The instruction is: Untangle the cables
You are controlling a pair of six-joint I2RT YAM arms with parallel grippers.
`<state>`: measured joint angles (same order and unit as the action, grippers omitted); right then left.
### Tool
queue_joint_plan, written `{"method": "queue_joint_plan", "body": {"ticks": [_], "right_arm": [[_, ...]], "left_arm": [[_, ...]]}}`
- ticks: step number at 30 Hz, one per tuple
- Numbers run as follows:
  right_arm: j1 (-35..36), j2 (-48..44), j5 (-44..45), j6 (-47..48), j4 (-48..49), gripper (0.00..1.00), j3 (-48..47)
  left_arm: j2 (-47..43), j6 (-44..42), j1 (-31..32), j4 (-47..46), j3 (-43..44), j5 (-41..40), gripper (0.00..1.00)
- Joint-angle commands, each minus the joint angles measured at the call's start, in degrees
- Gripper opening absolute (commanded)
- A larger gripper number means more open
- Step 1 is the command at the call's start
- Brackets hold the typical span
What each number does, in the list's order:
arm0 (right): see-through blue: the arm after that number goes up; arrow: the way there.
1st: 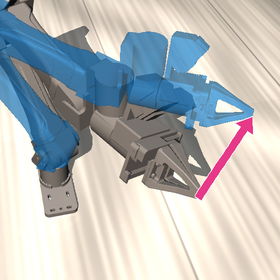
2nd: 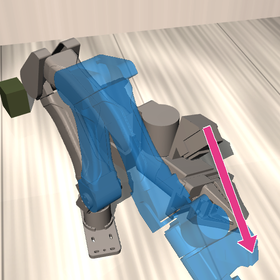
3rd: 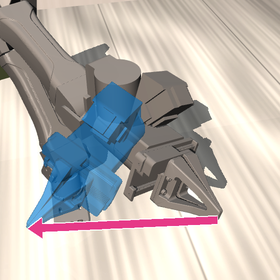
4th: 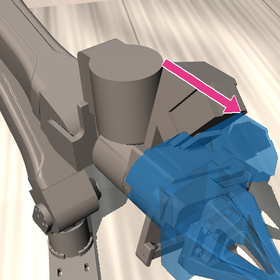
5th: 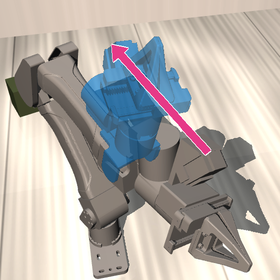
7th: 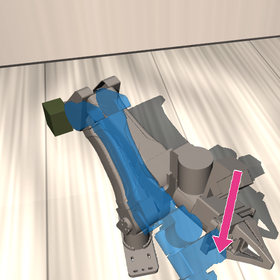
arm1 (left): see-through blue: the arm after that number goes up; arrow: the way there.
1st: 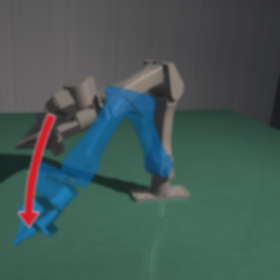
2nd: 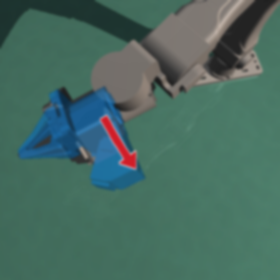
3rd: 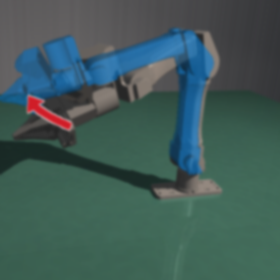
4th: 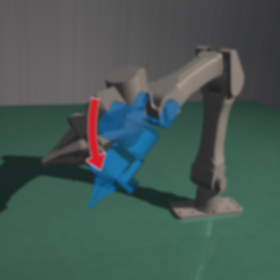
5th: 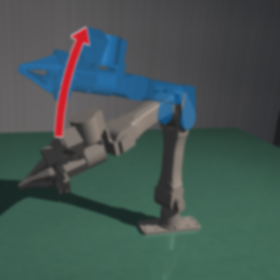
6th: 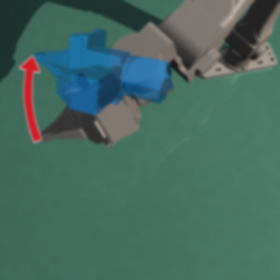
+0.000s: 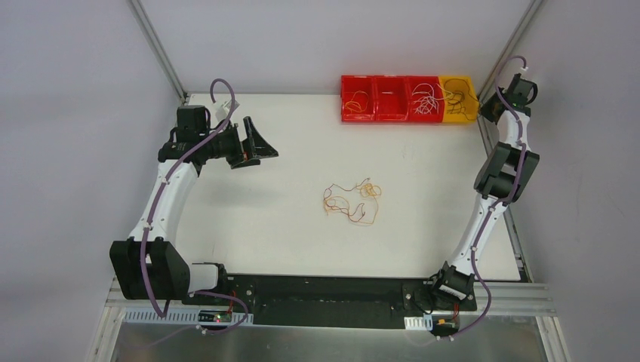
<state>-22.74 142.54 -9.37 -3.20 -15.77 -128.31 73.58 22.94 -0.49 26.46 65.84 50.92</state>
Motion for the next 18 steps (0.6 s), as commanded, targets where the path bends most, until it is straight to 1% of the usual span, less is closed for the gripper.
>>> {"method": "queue_joint_plan", "body": {"ticks": [1,7,10,18], "right_arm": [[-0.67,-1.01,-0.85,-1.65,4.32,0.00,-2.17],[1.51,-4.00,-4.44,-0.75,10.66,0.00,2.18],[3.45,-2.95,-3.84,1.69,12.01,0.00,1.09],[6.96,2.66,1.24,5.03,15.51,0.00,-2.81]], "left_arm": [[-0.12,-0.70,-0.55,-0.27,0.09,1.35,0.99],[-0.10,-0.44,-0.53,-0.27,-0.26,1.69,0.99],[0.17,-0.57,-0.50,-0.31,-0.21,1.67,0.99],[0.99,-0.97,-0.56,-0.27,0.22,1.15,0.99]]}}
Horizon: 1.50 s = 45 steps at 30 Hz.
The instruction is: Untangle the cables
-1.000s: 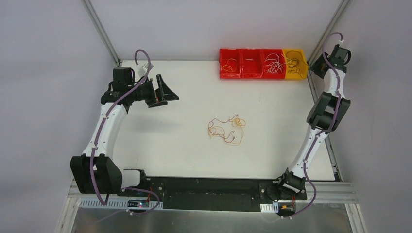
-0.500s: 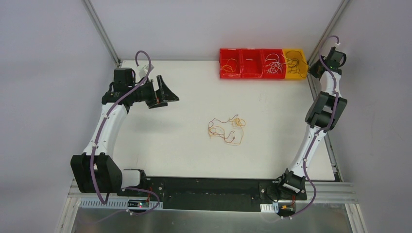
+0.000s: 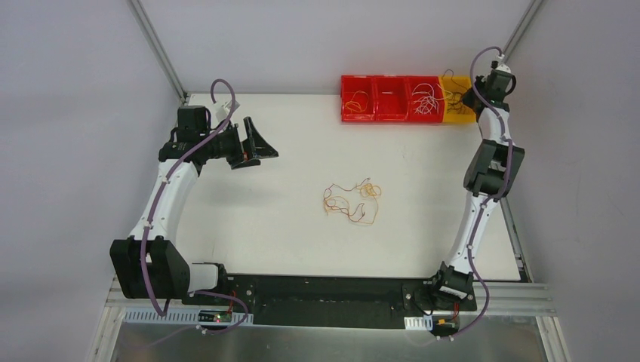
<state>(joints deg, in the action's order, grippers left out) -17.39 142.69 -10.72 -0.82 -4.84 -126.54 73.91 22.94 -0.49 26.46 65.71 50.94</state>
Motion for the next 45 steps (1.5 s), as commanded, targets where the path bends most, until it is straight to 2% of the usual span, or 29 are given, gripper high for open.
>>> {"method": "queue_joint_plan", "body": {"ticks": [1,7,11,19,21,23,25,34,36,39,40,43,45], "right_arm": [[1.87,3.50,3.31,2.74,4.58,0.00,-5.39],[3.25,7.06,8.06,4.71,10.25,0.00,-7.83],[3.68,8.29,10.30,5.55,10.51,0.00,-8.83],[3.68,1.92,9.33,6.90,11.76,0.01,-3.45],[3.68,0.14,9.69,8.31,11.94,0.11,-2.48],[3.54,-1.79,10.35,8.54,11.90,0.31,-1.74],[3.50,-3.91,10.17,8.72,11.64,0.45,-0.55],[3.50,-16.09,7.40,10.99,8.66,0.74,7.71],[3.51,-19.72,4.54,14.41,3.51,0.83,9.30],[3.66,-25.74,-3.80,19.70,-11.00,0.99,10.44],[3.67,-27.99,-8.54,21.66,-19.82,0.99,10.48],[4.79,-34.18,-24.30,24.95,-37.79,0.99,12.38],[7.72,-37.67,-26.24,23.66,-45.58,0.97,16.03]], "left_arm": [[0.99,-0.89,-0.56,-0.27,0.57,1.10,0.99],[2.17,0.18,-0.52,-0.27,1.97,1.55,0.99],[2.57,0.87,-0.53,-0.27,2.62,1.72,0.99],[1.77,1.24,-0.56,-0.27,2.60,1.84,0.99],[1.45,1.19,-0.56,-0.28,2.35,1.52,0.99],[1.02,0.79,-0.56,-0.21,2.07,1.27,0.99],[0.68,0.24,-0.55,0.02,1.91,1.06,0.99],[-1.07,-4.04,-0.56,1.79,-0.09,-1.19,0.99],[-0.04,-4.78,-0.53,3.61,0.32,-0.92,0.99],[3.42,-4.57,-0.02,4.65,0.11,2.12,0.99],[4.69,-4.79,0.24,4.70,0.06,2.43,0.99],[8.91,-7.30,7.06,4.66,0.91,1.17,0.99],[13.14,-8.68,11.04,4.66,3.40,0.58,0.98]]}}
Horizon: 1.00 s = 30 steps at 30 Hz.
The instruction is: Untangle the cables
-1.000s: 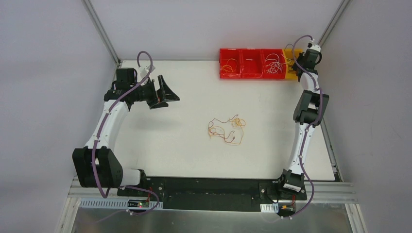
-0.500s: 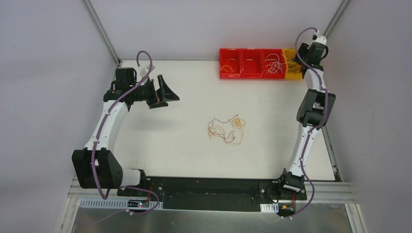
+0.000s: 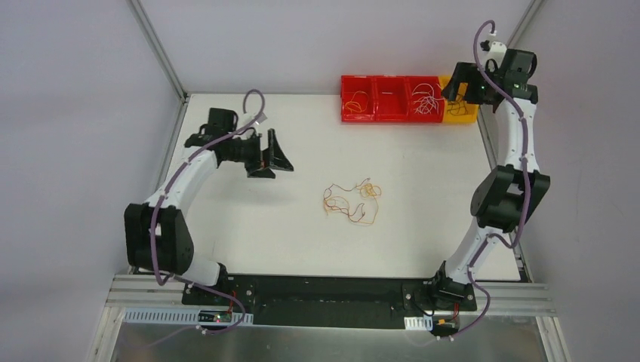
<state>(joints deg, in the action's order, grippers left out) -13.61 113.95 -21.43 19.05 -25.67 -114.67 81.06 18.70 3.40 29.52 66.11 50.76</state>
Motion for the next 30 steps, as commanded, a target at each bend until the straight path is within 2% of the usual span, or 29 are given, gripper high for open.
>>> {"method": "queue_joint_plan", "body": {"ticks": [1,4,8,10,15,20,23,27,29,30], "right_arm": [[6.11,-10.29,-15.56,3.22,-27.54,0.96,6.49],[11.65,-13.29,-15.10,2.04,-32.26,0.91,15.75],[18.93,-13.29,-12.75,-0.84,-29.85,0.86,30.09],[21.42,-11.95,-11.41,-3.05,-27.56,0.84,33.26],[25.38,-8.34,-9.36,-11.02,-22.00,0.81,37.24],[28.60,-4.97,-8.39,-13.85,-19.99,0.75,37.78],[30.35,-3.84,-7.55,-15.34,-18.61,0.69,38.95],[31.31,-2.21,-5.50,-14.96,-18.91,0.53,41.11],[30.92,-2.14,-2.95,-14.33,-19.32,0.42,41.02],[30.70,-2.34,-2.05,-14.18,-19.37,0.39,40.90]], "left_arm": [[8.48,-4.80,8.84,1.60,4.58,0.90,0.95],[16.79,-4.29,13.14,1.62,9.96,2.80,0.81],[27.04,-4.07,18.55,1.43,15.82,1.99,0.72],[30.74,-4.11,20.93,1.42,18.02,1.38,0.68],[37.57,-5.14,23.72,1.33,22.00,-3.35,0.56],[41.82,-4.16,24.80,1.33,23.88,-6.83,0.48],[42.42,-3.89,24.82,1.16,23.95,-6.91,0.38],[41.19,-4.18,24.45,1.00,22.95,-7.43,0.27],[40.41,-4.36,23.80,0.66,22.07,-8.51,0.25],[40.28,-4.37,23.51,0.64,21.85,-9.34,0.29]]}}
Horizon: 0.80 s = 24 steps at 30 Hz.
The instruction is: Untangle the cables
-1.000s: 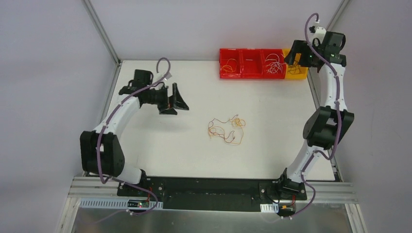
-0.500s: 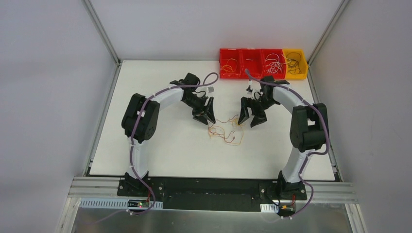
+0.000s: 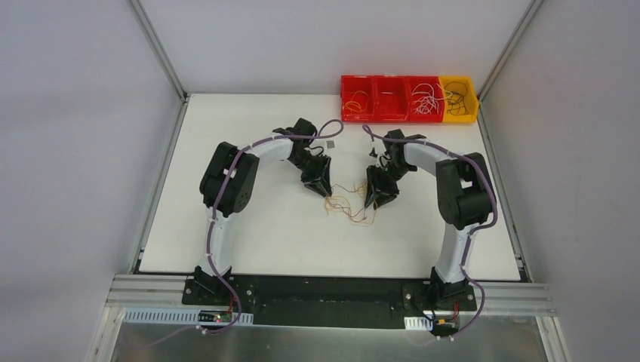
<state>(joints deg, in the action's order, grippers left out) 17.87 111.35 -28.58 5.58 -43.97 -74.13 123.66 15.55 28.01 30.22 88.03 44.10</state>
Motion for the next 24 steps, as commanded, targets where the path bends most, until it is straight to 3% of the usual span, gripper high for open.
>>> {"method": "queue_joint_plan", "body": {"ticks": [1,3,5,7,17,24], "right_arm": [[-1.00,0.00,5.98,-0.60,-1.16,0.35,0.15],[-1.16,-0.10,7.35,0.06,-1.65,0.27,-0.37],[-1.16,0.14,7.48,0.38,-1.98,0.12,-0.68],[-1.10,0.89,6.95,0.43,-2.19,0.05,-0.92],[-0.97,1.28,6.17,1.50,-2.94,0.05,-1.43],[-0.99,0.65,6.97,2.16,-3.33,0.08,-0.86]], "left_arm": [[-2.36,-1.22,-1.33,-0.15,-0.21,-3.45,0.36],[-2.48,-1.87,-1.40,-0.26,-0.31,-4.58,0.51],[-2.28,-2.03,-1.30,-0.94,-0.04,-4.25,0.54],[-1.57,-1.49,-1.06,-1.75,0.68,-3.90,0.55],[4.83,2.95,1.50,-5.76,7.49,-2.34,0.55],[7.70,5.19,2.77,-7.55,9.90,-0.86,0.40]]}}
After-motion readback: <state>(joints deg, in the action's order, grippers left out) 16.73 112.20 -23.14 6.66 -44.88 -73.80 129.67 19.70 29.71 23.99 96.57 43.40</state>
